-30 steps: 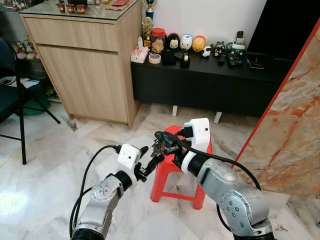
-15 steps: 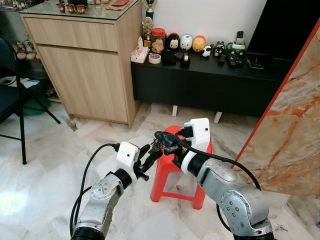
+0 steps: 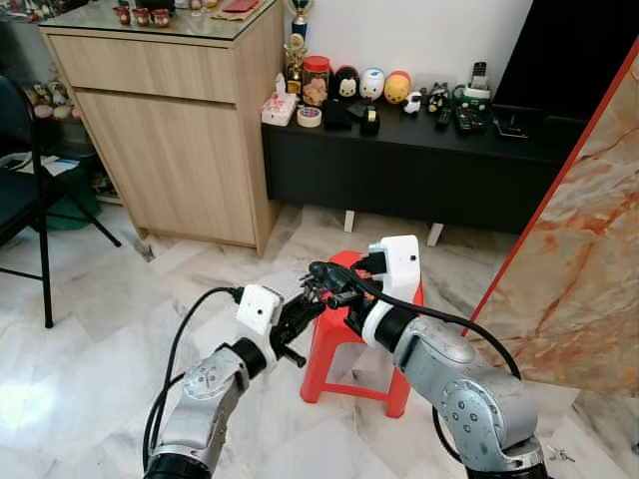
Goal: Hang keys on a hook
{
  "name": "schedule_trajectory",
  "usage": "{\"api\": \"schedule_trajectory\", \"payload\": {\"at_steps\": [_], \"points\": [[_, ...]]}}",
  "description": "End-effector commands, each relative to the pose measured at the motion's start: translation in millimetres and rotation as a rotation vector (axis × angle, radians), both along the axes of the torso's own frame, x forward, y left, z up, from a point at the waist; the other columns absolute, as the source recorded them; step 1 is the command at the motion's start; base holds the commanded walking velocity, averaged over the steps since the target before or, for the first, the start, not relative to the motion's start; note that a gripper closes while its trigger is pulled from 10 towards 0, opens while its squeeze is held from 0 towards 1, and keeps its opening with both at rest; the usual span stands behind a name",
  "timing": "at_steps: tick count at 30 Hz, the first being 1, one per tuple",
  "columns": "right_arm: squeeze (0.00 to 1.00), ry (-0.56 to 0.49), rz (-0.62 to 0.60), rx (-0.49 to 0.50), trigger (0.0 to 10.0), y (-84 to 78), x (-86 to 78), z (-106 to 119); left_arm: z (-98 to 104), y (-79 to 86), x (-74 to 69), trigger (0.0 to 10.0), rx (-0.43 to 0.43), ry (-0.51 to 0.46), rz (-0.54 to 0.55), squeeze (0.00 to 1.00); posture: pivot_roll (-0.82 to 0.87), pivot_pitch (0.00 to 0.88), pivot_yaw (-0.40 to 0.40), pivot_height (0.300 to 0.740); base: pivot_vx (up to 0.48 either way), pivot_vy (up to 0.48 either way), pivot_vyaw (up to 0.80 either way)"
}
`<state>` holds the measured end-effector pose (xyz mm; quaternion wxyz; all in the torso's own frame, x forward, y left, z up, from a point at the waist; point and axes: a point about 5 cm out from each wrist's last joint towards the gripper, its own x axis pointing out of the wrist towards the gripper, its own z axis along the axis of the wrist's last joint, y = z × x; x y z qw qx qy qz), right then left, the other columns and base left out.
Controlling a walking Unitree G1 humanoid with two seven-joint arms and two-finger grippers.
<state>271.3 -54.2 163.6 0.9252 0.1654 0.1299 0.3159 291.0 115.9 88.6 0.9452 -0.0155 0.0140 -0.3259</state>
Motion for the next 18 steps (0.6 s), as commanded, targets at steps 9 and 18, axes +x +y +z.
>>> {"api": "schedule_trajectory", "payload": {"at_steps": [9,18], "points": [[0.0,-0.036,-0.008,0.034,10.0,1.7,2.5,10.5,-3.7,-0.5,-3.5,0.0,-0.005,0.02,-0.018,0.0,-0.02,0.034,-0.064,0.74,0.0,0.0,0.0],[1.0,-0.025,-0.036,0.035,10.0,-4.2,5.0,6.8,-5.5,0.4,-4.7,0.0,0.004,0.029,-0.023,0.0,-0.02,0.035,-0.064,0.74,0.0,0.0,0.0]]}}
